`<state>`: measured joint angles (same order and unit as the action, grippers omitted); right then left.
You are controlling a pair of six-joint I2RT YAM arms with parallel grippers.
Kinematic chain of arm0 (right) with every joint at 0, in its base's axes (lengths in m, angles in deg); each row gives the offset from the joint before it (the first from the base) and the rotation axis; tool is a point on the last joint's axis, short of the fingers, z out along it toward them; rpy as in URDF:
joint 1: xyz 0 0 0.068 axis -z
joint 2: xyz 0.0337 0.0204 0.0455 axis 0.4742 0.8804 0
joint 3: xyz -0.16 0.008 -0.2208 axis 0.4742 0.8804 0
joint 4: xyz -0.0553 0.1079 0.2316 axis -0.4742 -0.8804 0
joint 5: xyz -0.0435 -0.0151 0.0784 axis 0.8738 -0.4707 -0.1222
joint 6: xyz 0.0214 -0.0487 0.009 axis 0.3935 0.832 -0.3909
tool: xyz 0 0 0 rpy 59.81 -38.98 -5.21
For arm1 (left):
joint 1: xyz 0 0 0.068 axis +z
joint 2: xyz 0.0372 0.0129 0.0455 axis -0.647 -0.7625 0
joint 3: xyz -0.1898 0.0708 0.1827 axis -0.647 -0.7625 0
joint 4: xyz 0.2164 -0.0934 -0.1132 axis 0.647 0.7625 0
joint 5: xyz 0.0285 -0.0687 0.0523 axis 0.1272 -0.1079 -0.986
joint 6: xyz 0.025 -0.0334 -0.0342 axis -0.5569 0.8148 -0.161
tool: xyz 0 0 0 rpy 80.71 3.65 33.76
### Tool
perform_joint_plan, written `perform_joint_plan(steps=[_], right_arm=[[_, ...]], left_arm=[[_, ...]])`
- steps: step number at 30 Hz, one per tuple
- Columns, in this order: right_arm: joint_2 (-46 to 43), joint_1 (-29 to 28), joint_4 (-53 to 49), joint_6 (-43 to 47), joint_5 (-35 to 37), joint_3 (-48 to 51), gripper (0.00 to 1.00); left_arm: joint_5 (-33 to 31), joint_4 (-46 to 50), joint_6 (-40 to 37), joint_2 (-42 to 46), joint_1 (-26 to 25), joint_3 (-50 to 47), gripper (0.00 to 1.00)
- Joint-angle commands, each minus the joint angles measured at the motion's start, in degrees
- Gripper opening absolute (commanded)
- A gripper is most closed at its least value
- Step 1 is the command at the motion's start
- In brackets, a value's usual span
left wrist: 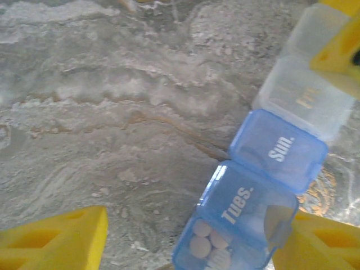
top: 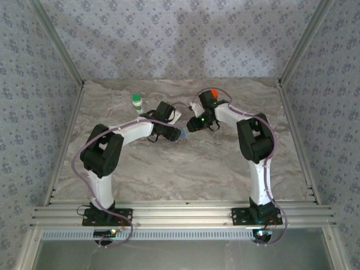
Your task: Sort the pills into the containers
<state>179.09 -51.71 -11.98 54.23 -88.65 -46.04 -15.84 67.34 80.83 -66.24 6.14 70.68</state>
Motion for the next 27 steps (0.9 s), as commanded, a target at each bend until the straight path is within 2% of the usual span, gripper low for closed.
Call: perform_joint_plan(steps=[1,10,27], right_arm=[[4.2,-0.7,-5.5,1.6,4.4,0.7,0.45],[4.5,-0.8,-5.6,1.9,4.4,0.3,0.45],[4.3,0.0,-5.4,-1.1,2.3,1.2,0.44]], left_arm=[[-0.4,-1.2,1.6,2.7,0.5,1.7,0.73],[0.3,0.5,2.2,-1.3,2.1,5.9,0.73],[1.4,0.1,4.0,-5.3,3.6,5.5,0.72]])
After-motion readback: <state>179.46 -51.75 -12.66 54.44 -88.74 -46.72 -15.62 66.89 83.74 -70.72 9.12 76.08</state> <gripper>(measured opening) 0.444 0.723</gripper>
